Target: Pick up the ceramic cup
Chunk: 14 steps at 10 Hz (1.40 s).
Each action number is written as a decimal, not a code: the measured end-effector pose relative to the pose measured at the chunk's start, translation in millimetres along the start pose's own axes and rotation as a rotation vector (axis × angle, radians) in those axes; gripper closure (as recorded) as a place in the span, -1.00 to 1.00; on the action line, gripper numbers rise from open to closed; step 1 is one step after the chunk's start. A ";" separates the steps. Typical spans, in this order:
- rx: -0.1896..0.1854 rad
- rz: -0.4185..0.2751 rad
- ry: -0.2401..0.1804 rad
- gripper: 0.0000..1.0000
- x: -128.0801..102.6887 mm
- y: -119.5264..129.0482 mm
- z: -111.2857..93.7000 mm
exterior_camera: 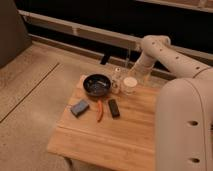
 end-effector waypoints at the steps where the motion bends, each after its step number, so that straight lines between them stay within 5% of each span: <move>1: 0.018 0.000 0.011 -0.30 -1.2 -0.8 6.1; 7: 0.006 0.056 -0.031 -0.30 -31.2 5.0 17.5; 14: 0.048 0.046 0.042 -0.30 -20.2 12.3 67.2</move>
